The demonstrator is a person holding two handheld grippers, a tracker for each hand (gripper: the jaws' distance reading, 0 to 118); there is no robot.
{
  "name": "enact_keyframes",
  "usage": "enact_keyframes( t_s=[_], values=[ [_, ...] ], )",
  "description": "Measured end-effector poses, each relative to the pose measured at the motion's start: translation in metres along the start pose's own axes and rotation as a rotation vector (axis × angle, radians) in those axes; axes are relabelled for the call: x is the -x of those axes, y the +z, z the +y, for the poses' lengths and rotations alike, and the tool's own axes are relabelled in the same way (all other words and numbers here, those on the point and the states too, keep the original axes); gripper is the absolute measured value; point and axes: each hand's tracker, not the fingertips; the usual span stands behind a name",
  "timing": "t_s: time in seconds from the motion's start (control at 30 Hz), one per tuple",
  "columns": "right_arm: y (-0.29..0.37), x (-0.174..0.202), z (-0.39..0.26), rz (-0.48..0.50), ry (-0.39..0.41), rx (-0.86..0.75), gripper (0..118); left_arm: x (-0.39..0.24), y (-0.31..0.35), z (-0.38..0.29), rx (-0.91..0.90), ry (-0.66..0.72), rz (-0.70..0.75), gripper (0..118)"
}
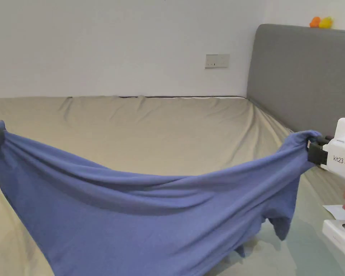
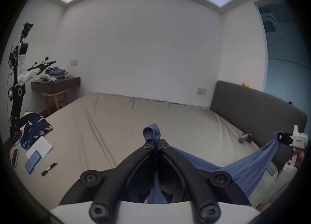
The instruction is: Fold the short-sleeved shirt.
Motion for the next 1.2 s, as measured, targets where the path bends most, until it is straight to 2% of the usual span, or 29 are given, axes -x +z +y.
enact_keyframes(
  t_s=[0.07, 0.13, 0.17, 0.33, 0.37, 0.4, 0.5, 0.53, 0.63, 0.67, 0.8, 0.9, 1.0, 1.2],
  values=[
    [0.012, -0.004, 0.023, -0.052, 0.032, -0.062, 7, 0.008, 0.011, 0.015, -0.034, 0.008, 0.028, 0],
    [0.021, -0.009, 0.040, -0.055, -0.064, -0.037, 7, 0.016, 0.019, 0.028, -0.054, 0.027, 0.042, 0],
    [0.024, -0.012, 0.047, -0.062, -0.078, -0.028, 7, 0.043, 0.030, 0.035, -0.064, 0.043, 0.047, 0],
    [0.033, -0.014, 0.077, -0.072, -0.001, -0.117, 7, 0.052, 0.041, 0.054, -0.093, 0.030, 0.068, 0],
    [0.031, -0.014, 0.066, -0.072, -0.005, -0.109, 7, 0.052, 0.039, 0.057, -0.093, 0.029, 0.071, 0],
    [0.007, -0.034, 0.069, -0.073, 0.011, -0.117, 7, 0.051, 0.036, 0.060, -0.091, 0.028, 0.074, 0],
    [-0.005, -0.029, 0.067, -0.088, 0.044, -0.140, 7, 0.047, 0.022, 0.069, -0.090, 0.024, 0.092, 0],
    [-0.031, -0.031, 0.094, -0.090, 0.044, -0.138, 7, 0.047, 0.015, 0.075, -0.088, 0.029, 0.098, 0],
    [-0.066, -0.028, 0.109, -0.097, 0.059, -0.161, 7, 0.042, -0.013, 0.093, -0.083, -0.028, 0.132, 0],
    [-0.046, 0.001, 0.124, -0.104, 0.065, -0.167, 7, 0.041, -0.024, 0.098, -0.092, -0.050, 0.151, 0],
    [-0.079, 0.029, 0.151, -0.113, 0.045, -0.172, 7, 0.032, -0.065, 0.121, -0.102, -0.074, 0.211, 0],
    [-0.102, 0.057, 0.174, -0.150, 0.074, -0.224, 7, 0.017, -0.092, 0.137, -0.133, -0.108, 0.250, 0],
    [-0.143, 0.059, 0.194, -0.157, 0.047, -0.252, 7, 0.014, -0.122, 0.149, -0.159, -0.134, 0.307, 0],
    [-0.215, 0.058, 0.205, -0.185, 0.025, -0.263, 7, 0.015, -0.174, 0.150, -0.179, -0.107, 0.319, 0]
  ],
)
